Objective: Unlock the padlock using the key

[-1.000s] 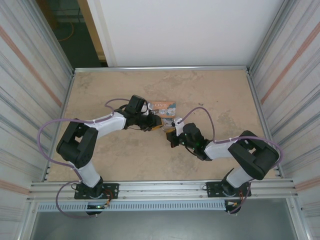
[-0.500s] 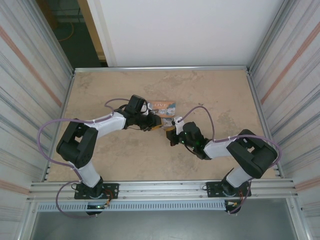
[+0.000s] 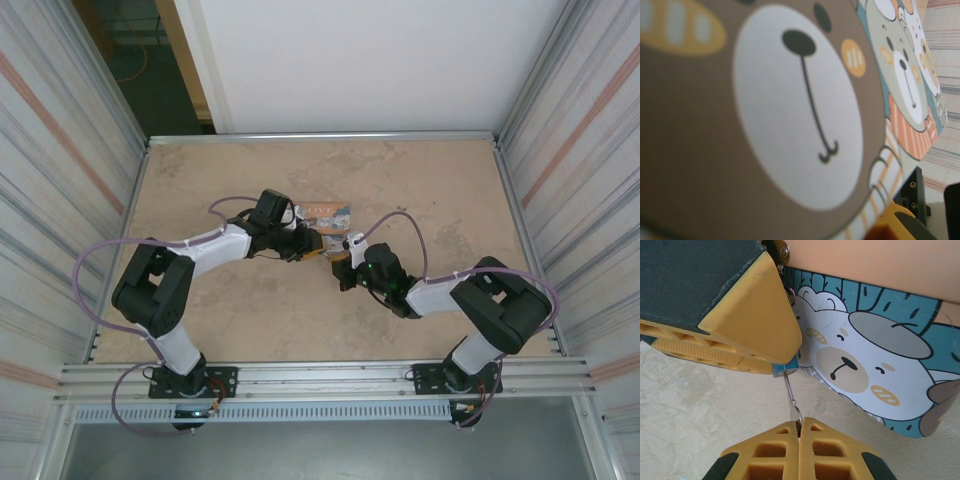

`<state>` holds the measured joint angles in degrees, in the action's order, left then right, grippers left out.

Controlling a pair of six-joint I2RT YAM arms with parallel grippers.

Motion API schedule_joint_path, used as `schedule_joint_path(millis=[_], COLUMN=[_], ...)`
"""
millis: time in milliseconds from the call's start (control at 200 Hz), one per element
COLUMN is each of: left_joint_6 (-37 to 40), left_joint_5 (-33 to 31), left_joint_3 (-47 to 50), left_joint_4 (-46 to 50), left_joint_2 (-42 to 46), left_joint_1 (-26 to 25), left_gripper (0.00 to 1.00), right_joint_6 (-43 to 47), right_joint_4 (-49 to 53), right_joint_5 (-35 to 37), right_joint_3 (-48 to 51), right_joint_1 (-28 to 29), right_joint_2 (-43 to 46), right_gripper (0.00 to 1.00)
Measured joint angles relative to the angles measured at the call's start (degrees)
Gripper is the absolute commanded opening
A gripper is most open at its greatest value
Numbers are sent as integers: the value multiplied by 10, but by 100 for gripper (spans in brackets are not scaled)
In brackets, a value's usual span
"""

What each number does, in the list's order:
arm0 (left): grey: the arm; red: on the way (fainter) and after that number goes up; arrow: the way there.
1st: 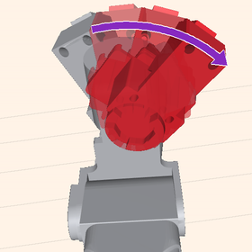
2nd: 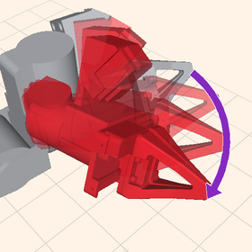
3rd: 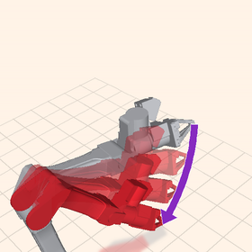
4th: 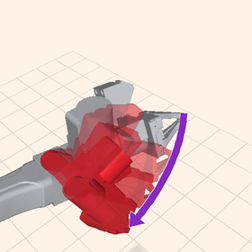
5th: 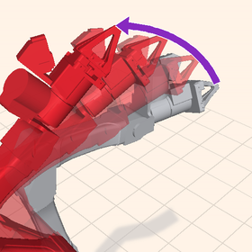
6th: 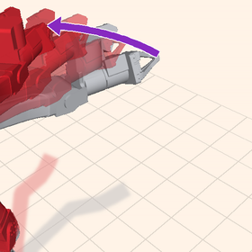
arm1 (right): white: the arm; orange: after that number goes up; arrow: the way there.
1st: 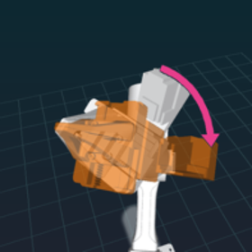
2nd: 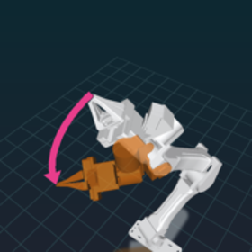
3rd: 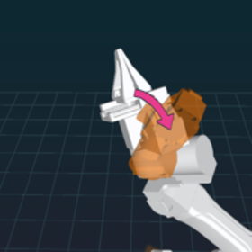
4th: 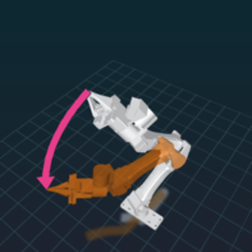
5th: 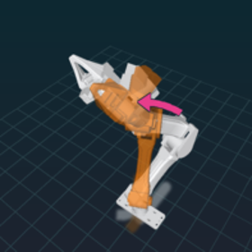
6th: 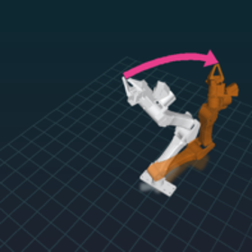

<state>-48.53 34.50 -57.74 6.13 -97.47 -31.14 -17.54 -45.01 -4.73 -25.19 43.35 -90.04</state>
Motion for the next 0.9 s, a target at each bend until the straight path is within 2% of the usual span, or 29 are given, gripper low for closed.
schedule_joint_path(millis=[902], left_joint_6=[0], left_joint_5=[0], left_joint_3=[1], left_joint_4=[0], left_joint_2=[4], left_joint_1=[0], left_gripper=[0], right_joint_6=[2], right_joint_4=[10], right_joint_5=[0], right_joint_3=[0], right_joint_1=[0], right_joint_2=[23], right_gripper=[0])
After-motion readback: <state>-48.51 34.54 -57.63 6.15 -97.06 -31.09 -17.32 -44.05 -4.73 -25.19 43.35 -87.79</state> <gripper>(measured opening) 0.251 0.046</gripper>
